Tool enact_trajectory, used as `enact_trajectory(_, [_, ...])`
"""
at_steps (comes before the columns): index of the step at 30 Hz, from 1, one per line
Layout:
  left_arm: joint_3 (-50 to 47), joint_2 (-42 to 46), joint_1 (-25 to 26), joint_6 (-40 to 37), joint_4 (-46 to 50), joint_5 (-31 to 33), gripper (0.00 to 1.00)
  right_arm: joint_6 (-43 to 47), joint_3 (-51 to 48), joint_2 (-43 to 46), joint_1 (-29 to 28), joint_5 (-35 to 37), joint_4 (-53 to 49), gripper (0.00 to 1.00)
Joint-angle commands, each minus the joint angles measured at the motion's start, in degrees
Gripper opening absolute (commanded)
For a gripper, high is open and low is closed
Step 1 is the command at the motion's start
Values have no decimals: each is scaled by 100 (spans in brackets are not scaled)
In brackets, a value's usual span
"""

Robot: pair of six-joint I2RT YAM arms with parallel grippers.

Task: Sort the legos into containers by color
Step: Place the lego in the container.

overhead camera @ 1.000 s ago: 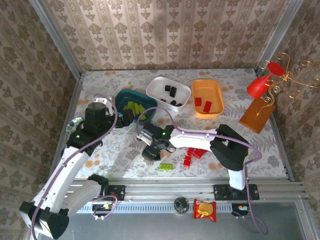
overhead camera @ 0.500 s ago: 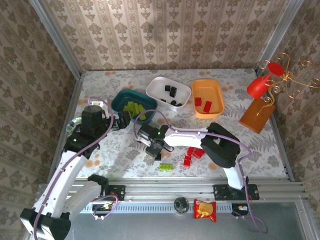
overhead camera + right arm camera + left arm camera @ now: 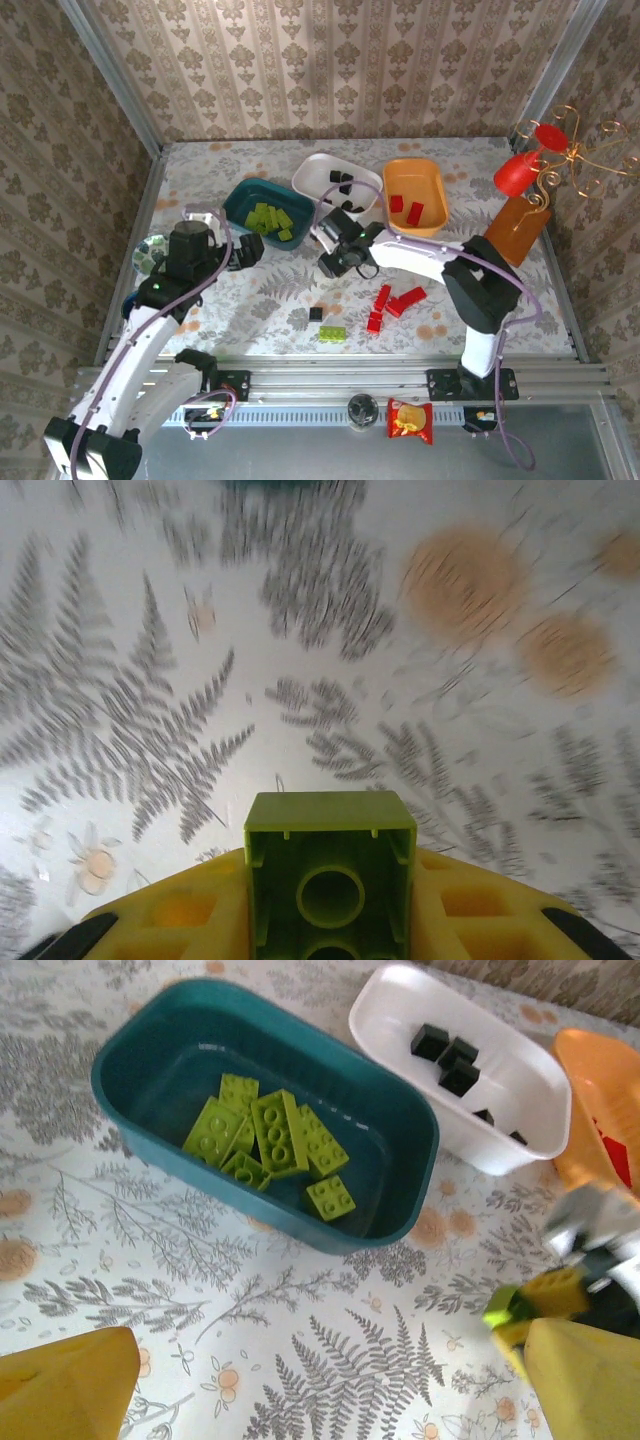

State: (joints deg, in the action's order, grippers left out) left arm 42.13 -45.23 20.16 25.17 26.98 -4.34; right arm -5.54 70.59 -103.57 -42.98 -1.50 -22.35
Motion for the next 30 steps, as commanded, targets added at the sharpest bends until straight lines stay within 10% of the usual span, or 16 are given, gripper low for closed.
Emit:
enact_trajectory(1, [-400,148,13,299,-99,-220,100,-343,579,306,-48,-400,265,29])
enact_trajectory(14, [-1067,564,561,797,-10,-120,100,-717,4268,-2234,84,-522,-283,31])
enact_trajectory(18, [-1018,457,884,736,-38,-137,100,-896,4914,-2659,151,-469,-408,68])
enact_trajectory(22, [-931,76,1230,633,-172,-175,100,-1158,4567,-2264,304,-475,-35,85])
enact_trajectory(30, [-675,-1406,2497,419,-805,-278,99,-1675,1972,-390,673,-83,986,89])
